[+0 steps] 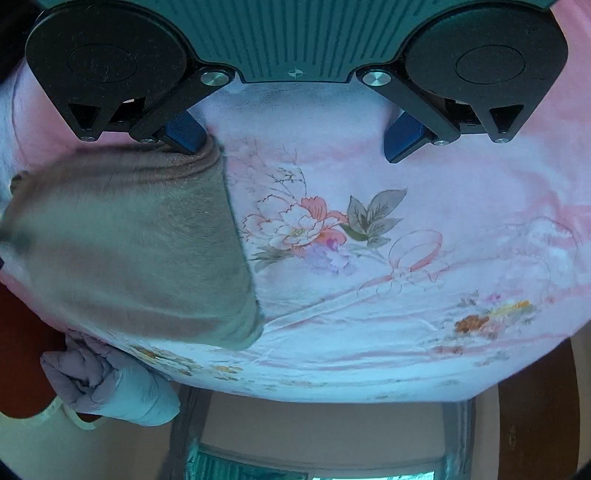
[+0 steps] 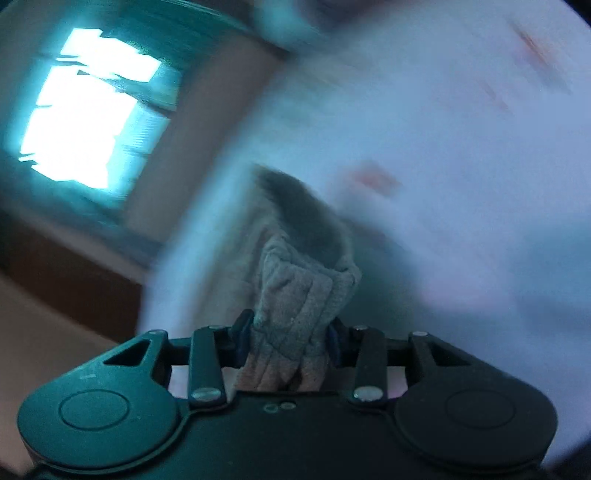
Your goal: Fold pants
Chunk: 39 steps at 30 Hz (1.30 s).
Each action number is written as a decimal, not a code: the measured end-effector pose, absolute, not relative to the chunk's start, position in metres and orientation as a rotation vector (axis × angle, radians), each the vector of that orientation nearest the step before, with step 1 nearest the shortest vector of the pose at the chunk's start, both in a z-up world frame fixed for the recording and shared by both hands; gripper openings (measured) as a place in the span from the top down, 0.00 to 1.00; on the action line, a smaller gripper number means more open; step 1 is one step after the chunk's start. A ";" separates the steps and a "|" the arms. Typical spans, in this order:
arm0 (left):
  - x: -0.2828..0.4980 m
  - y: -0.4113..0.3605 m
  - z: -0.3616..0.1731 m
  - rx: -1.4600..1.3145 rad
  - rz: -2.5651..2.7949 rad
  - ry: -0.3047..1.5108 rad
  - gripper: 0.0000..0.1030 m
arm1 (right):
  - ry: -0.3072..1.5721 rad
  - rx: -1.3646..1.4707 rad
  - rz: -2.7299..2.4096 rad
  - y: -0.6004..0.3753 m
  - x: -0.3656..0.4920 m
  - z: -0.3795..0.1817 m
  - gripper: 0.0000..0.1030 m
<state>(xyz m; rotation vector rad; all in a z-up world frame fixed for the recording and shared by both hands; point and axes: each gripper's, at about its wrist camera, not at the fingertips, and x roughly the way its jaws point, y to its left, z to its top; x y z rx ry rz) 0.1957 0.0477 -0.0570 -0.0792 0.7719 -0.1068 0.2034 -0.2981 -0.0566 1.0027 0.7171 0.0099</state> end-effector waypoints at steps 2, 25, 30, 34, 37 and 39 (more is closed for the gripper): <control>0.197 0.049 -0.058 -0.086 -0.113 0.782 0.00 | 0.703 1.060 0.038 -0.308 0.200 -0.079 0.71; 0.197 0.038 -0.061 -0.012 -0.082 0.796 0.00 | 0.580 1.005 0.130 -0.359 0.183 -0.031 0.21; 0.189 0.042 -0.054 -0.028 -0.091 0.814 0.00 | 0.580 1.000 0.134 -0.368 0.177 -0.034 0.12; 0.172 0.063 -0.042 -0.107 -0.133 0.783 0.00 | 0.578 0.970 0.134 -0.375 0.175 -0.028 0.10; 0.173 0.084 -0.039 -0.164 -0.079 0.769 0.00 | 0.520 0.926 0.184 -0.368 0.186 -0.013 0.10; 0.179 0.095 -0.036 -0.235 -0.057 0.754 0.00 | 0.499 0.917 0.231 -0.360 0.195 -0.006 0.10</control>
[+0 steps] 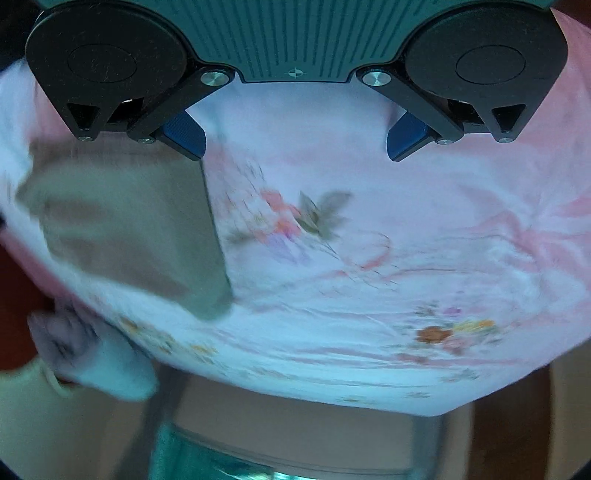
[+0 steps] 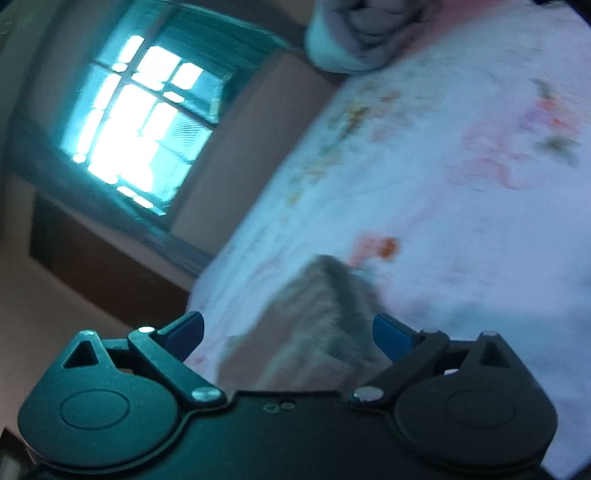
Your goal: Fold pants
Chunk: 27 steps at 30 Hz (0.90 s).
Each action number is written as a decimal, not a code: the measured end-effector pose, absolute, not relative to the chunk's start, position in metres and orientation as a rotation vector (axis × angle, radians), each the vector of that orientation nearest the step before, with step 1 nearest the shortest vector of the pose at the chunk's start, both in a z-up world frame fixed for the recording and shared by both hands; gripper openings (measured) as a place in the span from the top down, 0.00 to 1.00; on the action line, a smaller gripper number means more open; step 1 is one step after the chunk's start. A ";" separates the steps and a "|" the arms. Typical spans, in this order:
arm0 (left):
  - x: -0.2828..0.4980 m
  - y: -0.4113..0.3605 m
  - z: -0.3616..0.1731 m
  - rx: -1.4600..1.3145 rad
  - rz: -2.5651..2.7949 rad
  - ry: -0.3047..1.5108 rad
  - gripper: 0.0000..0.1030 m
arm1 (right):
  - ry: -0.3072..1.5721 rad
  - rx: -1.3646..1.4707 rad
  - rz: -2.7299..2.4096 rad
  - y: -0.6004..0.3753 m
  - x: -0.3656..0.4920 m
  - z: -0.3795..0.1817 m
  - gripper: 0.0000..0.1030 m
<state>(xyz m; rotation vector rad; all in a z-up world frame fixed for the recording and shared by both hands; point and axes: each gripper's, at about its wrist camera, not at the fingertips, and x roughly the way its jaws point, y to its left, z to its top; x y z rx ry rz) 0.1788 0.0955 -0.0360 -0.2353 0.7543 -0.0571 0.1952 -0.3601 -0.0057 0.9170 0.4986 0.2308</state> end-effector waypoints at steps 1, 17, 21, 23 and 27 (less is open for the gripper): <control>0.185 0.099 -0.034 -0.279 -0.064 0.745 0.00 | 0.493 0.918 0.247 -0.354 0.202 -0.003 0.10; 0.273 0.065 -0.049 -0.362 -0.220 0.816 0.00 | 0.699 0.875 0.306 -0.326 0.310 -0.016 0.05; 0.287 0.067 -0.059 -0.463 -0.320 0.827 0.00 | 0.719 0.894 0.358 -0.366 0.280 -0.023 0.06; 0.297 0.064 -0.059 -0.502 -0.377 0.834 0.00 | 0.750 0.889 0.373 -0.373 0.273 -0.034 0.08; 0.318 0.053 -0.065 -0.574 -0.467 0.878 0.00 | 0.835 0.930 0.383 -0.377 0.275 -0.060 0.14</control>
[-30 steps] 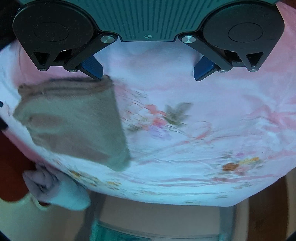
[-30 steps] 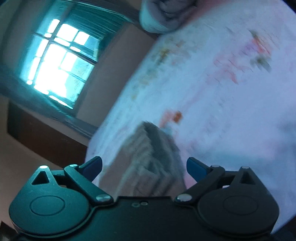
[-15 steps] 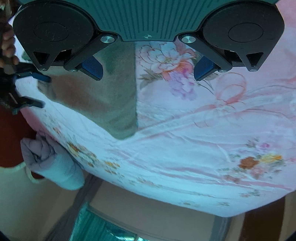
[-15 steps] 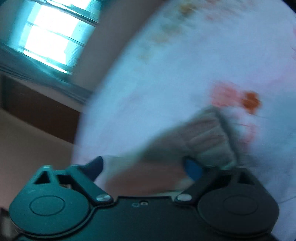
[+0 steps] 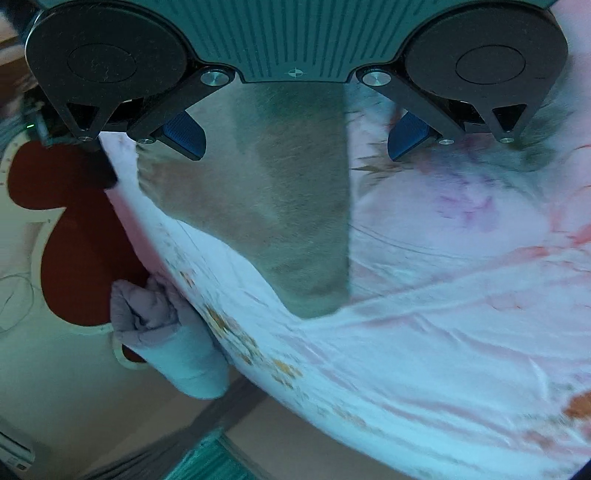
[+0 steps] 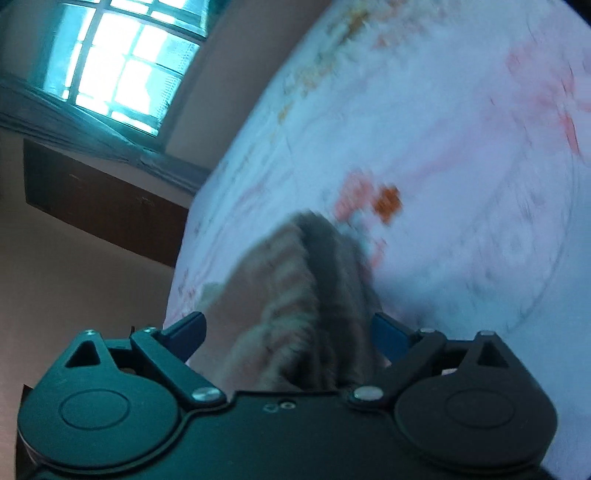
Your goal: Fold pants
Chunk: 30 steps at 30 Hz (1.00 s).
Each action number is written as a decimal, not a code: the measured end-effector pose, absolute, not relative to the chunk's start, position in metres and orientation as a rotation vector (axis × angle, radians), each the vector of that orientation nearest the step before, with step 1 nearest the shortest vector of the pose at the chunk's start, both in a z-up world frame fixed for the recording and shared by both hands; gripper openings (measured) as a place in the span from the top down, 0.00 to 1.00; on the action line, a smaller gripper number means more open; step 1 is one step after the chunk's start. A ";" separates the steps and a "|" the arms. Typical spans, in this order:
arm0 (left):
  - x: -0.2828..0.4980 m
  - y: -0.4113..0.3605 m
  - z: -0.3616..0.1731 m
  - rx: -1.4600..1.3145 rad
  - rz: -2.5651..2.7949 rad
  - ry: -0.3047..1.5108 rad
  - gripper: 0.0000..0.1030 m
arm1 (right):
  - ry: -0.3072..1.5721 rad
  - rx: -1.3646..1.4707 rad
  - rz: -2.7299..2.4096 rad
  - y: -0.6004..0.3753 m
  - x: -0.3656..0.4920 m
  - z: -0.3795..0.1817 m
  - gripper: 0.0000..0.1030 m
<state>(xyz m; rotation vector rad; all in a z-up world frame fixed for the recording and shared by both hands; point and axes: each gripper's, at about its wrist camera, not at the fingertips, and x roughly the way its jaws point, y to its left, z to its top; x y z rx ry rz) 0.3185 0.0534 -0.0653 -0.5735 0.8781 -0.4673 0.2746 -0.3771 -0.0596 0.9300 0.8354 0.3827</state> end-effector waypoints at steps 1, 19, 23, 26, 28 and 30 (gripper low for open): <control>0.322 0.051 -0.067 -0.580 -0.483 0.887 0.00 | 0.854 0.944 0.381 -0.377 0.275 -0.066 0.15; 0.377 0.057 -0.105 -0.782 -0.669 1.002 0.00 | 0.899 1.064 0.498 -0.373 0.295 -0.099 0.14; 0.390 0.044 -0.107 -0.754 -0.711 1.035 0.00 | 0.903 1.057 0.519 -0.371 0.297 -0.098 0.15; 0.392 0.038 -0.107 -0.758 -0.735 1.044 0.00 | 0.915 1.063 0.518 -0.373 0.299 -0.100 0.19; 0.390 0.032 -0.106 -0.738 -0.741 1.038 0.00 | 0.921 1.053 0.524 -0.371 0.302 -0.101 0.19; 0.387 0.029 -0.105 -0.744 -0.745 1.028 0.04 | 0.921 1.062 0.525 -0.371 0.304 -0.101 0.17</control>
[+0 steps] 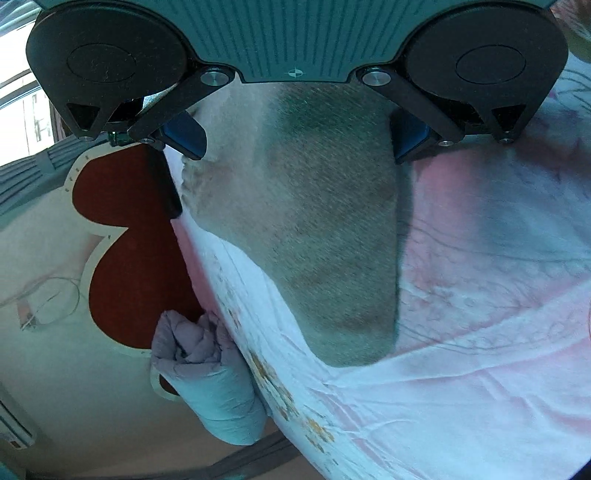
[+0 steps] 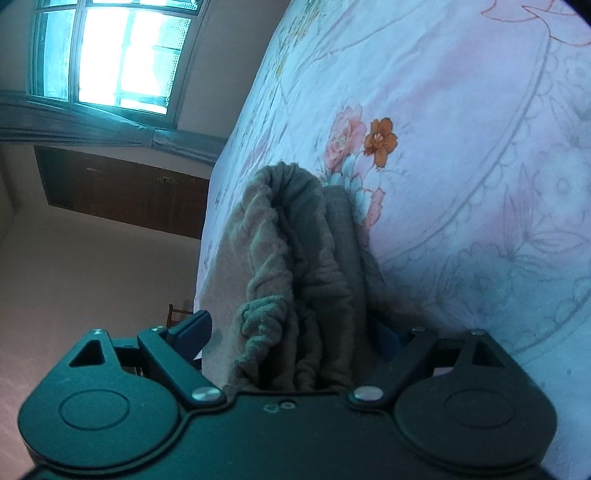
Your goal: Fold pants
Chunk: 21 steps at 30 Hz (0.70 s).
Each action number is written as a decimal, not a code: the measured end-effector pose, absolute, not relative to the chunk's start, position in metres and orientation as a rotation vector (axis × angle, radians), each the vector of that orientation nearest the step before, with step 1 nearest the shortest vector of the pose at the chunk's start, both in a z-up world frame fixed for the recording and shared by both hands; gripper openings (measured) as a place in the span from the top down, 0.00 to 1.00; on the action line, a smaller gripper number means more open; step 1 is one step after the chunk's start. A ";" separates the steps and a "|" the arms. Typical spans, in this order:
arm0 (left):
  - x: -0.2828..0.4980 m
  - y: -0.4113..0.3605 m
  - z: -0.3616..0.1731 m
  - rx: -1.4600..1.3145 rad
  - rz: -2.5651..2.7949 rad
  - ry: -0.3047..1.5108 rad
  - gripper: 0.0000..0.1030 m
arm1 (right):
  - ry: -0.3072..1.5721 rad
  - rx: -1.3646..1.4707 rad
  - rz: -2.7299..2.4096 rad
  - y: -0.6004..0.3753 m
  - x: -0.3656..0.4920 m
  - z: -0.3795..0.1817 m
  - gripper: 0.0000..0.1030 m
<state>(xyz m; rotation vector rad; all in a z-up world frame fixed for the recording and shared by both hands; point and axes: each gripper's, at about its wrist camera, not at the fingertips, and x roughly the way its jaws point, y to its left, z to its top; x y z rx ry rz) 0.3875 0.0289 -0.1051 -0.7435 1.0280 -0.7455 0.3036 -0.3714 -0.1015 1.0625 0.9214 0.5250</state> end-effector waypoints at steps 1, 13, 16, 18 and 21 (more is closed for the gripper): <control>0.387 0.028 -0.107 -0.757 -0.750 1.033 0.21 | 0.921 1.064 0.525 -0.371 0.304 -0.102 0.17; 0.387 0.041 -0.135 -0.893 -0.747 1.050 0.54 | 0.965 1.023 0.545 -0.371 0.315 -0.099 0.30; 0.387 0.039 -0.135 -0.878 -0.741 1.043 0.54 | 0.985 1.015 0.543 -0.374 0.315 -0.101 0.37; 0.387 0.043 -0.137 -0.881 -0.737 1.039 0.53 | 0.989 0.996 0.533 -0.371 0.317 -0.100 0.37; 0.385 0.044 -0.137 -0.870 -0.733 1.032 0.57 | 0.986 0.951 0.534 -0.362 0.319 -0.099 0.53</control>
